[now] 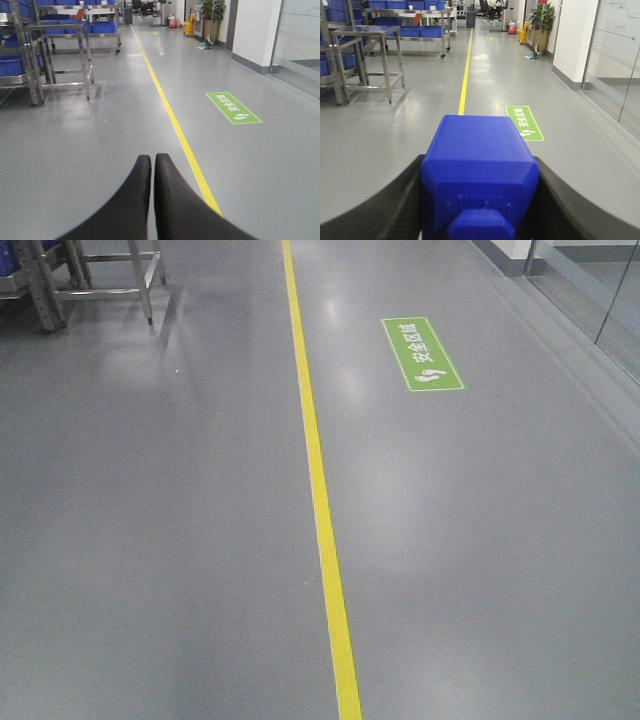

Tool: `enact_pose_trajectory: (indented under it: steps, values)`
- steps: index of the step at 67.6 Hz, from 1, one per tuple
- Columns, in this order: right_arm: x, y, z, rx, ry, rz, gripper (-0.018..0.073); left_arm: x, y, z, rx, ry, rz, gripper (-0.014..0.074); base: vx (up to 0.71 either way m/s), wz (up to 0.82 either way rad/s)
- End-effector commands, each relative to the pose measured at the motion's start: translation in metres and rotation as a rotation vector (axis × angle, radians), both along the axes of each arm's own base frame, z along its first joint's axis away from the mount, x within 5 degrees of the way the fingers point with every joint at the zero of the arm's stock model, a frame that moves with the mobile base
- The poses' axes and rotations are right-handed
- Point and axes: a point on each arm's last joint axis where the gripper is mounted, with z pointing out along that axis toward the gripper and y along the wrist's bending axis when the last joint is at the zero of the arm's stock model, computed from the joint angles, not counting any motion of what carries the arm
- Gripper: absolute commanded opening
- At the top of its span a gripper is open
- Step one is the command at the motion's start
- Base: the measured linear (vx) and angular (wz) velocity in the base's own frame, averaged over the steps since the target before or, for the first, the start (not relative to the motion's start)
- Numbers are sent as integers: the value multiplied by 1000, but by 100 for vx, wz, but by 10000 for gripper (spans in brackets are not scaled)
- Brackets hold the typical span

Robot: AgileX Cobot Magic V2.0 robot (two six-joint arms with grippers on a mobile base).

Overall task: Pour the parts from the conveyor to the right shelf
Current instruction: 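Drive the base away from the conveyor holding the block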

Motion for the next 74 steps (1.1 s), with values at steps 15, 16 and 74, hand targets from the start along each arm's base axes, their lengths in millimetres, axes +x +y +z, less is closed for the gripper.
enact_pose_trajectory:
  steps: [15,16,74]
  values:
    - [0,-1,15,-7,-93,-13,-9,-1,0,13,-10,-94,-7,-6,35,-1]
    - [0,-1,15,-7,-93,-13,-9,-1,0,13,-10,-94,-7,-6,42,11]
    - [0,-1,15,-7,-94,-14,-9,-1,0,13,-10,-94,-7,-6,56,8]
